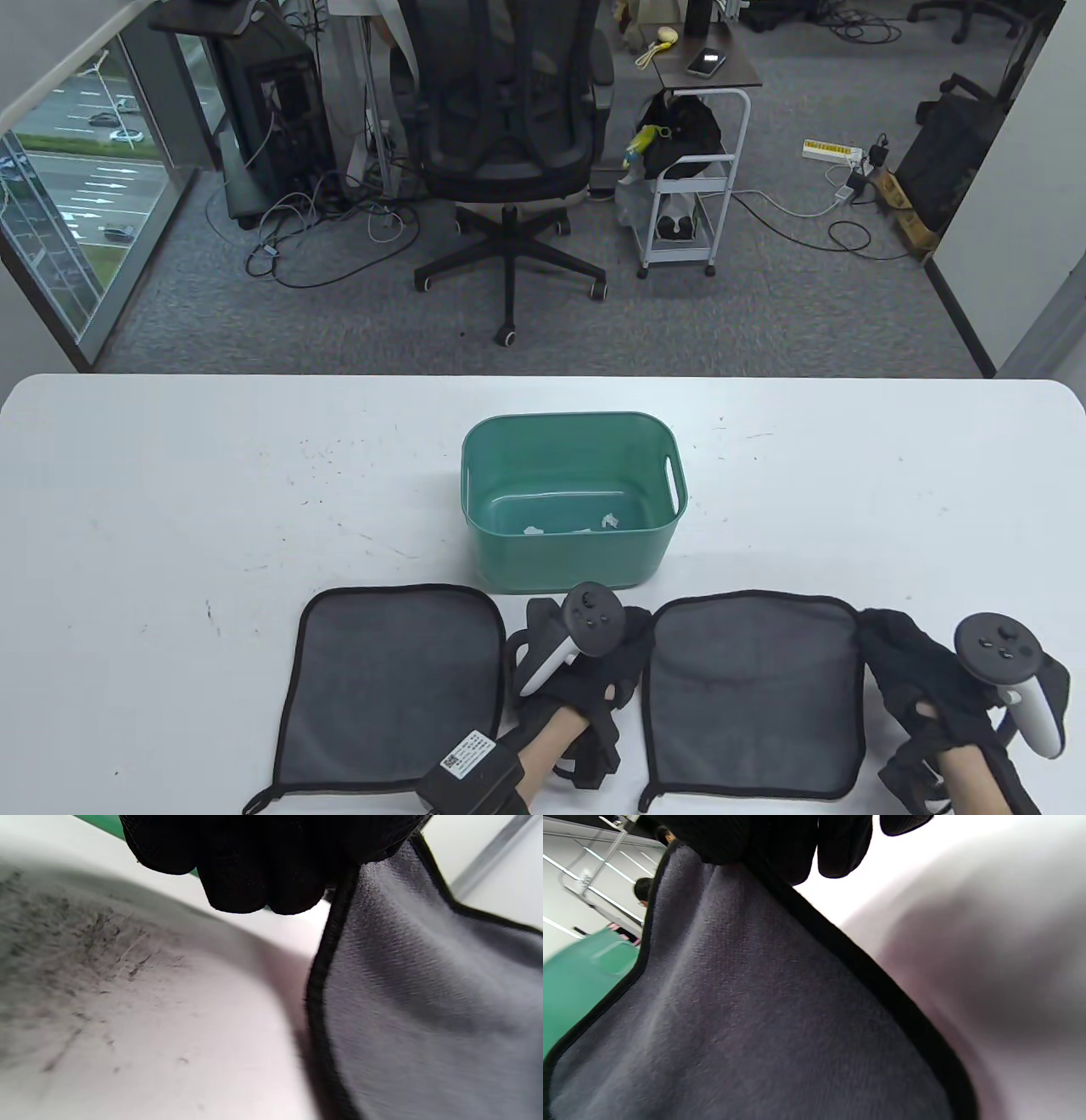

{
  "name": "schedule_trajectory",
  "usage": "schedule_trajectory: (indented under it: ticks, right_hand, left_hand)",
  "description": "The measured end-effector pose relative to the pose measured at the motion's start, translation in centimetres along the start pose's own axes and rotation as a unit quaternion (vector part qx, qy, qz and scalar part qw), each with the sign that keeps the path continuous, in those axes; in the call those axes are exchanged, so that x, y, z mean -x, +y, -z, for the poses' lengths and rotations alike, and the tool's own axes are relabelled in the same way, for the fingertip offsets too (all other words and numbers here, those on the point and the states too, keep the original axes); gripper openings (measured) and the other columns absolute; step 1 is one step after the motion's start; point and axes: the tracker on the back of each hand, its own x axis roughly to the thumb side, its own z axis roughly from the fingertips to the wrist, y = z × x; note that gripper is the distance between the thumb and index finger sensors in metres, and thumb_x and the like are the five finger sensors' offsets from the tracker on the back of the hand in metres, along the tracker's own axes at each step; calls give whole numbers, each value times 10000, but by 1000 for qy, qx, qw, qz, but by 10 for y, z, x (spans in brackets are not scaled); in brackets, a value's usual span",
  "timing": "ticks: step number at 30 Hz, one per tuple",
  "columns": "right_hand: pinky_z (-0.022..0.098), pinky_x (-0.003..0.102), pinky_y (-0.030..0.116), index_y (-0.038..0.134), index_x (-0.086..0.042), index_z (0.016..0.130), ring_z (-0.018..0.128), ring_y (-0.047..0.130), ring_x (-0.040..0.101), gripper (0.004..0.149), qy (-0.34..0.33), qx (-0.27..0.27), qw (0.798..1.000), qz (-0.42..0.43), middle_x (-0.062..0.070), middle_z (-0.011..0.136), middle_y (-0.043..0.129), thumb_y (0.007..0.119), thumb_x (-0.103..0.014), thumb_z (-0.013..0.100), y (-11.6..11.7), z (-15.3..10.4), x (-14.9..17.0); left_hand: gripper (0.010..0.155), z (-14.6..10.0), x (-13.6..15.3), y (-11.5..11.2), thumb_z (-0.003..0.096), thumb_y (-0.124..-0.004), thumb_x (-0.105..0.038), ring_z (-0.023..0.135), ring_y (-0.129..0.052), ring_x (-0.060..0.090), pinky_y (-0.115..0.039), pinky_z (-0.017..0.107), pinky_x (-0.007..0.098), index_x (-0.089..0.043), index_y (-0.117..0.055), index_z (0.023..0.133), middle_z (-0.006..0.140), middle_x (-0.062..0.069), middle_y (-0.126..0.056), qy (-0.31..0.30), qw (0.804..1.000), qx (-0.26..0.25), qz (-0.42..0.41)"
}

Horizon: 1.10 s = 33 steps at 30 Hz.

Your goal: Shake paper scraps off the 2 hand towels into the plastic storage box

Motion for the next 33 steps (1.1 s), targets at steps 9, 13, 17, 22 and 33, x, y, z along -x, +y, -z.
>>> schedule_trajectory:
  ticks: [9, 13, 17, 22, 33]
  right_hand:
    - [701, 595, 573, 791, -299, 866, 873, 799, 364, 383, 38, 47, 996, -71, 51, 940, 830, 798, -401, 497, 21, 24, 0]
    - [705, 587, 563, 788, -300, 867, 873, 791, 362, 386, 32, 70, 994, -73, 49, 947, 821, 800, -400, 494, 26, 26, 2]
    - [707, 585, 557, 764, -298, 895, 884, 774, 365, 419, 28, 79, 992, -94, 53, 968, 796, 799, -408, 492, 30, 28, 1]
    - [724, 624, 481, 544, -253, 1051, 980, 615, 436, 630, 31, 76, 992, -93, 101, 1095, 587, 765, -458, 498, 22, 23, 2]
    - [742, 653, 420, 497, -282, 1077, 1048, 507, 446, 662, -108, 125, 978, -126, 96, 1153, 483, 741, -496, 500, -14, -13, -57]
  left_hand:
    - [459, 18, -10, -9, 566, -709, -523, 794, -947, 203, -750, 692, 510, -366, -766, 993, 916, -45, -958, 60, 996, -6, 65]
    - [478, 19, -11, -10, 562, -712, -531, 766, -949, 174, -756, 683, 498, -358, -752, 1006, 900, -55, -956, 66, 995, -12, 73]
    - [500, 17, -10, -10, 556, -712, -537, 784, -939, 189, -747, 690, 509, -352, -736, 1019, 923, -47, -939, 51, 996, -7, 77]
    - [536, 2, -7, 4, 553, -695, -547, 889, -903, 254, -718, 711, 542, -336, -717, 1045, 1005, -3, -897, -9, 998, 24, 52]
    - [573, -92, 66, 123, 550, -682, -572, 948, -877, 273, -702, 731, 554, -343, -694, 1075, 1061, 6, -866, -6, 954, -190, 231]
